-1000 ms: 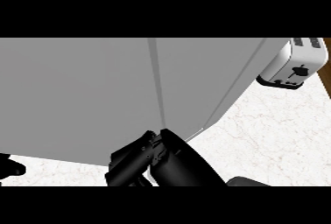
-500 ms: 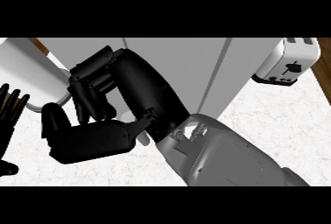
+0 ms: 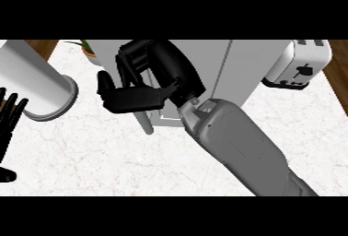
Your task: Pick up the wine, place it into the cabinet and close the cabinet
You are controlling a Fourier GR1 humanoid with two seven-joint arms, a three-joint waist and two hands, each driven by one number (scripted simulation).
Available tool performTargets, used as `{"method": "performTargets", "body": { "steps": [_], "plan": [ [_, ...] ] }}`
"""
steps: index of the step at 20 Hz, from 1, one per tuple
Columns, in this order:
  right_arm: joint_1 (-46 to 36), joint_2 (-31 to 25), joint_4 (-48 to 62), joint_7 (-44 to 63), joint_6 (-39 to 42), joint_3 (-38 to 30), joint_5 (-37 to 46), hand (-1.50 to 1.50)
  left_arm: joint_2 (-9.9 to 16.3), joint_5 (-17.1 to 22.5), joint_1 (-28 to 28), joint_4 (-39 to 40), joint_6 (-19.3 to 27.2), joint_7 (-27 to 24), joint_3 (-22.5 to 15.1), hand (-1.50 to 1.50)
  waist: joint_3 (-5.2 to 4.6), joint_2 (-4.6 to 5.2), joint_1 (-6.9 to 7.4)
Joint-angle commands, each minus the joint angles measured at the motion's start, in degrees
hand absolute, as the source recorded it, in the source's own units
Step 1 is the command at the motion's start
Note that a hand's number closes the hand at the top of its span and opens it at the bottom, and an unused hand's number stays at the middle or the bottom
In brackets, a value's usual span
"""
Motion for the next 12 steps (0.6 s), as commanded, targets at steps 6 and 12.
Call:
{"method": "performTargets", "body": {
  "steps": [6,12],
  "plan": [
    [-0.75,-1.89,12.61,-8.30,6.49,-5.45,1.72,1.50,0.08,1.12,0.08,-2.14,-0.25,3.16,1.09,-1.50,0.07,0.66,0.41],
    [-1.00,-5.08,16.31,-12.00,9.63,-7.58,1.52,1.50,-1.19,-1.04,-1.72,-0.80,0.10,1.51,0.67,-1.50,0.04,1.12,0.46]
  ]
}}
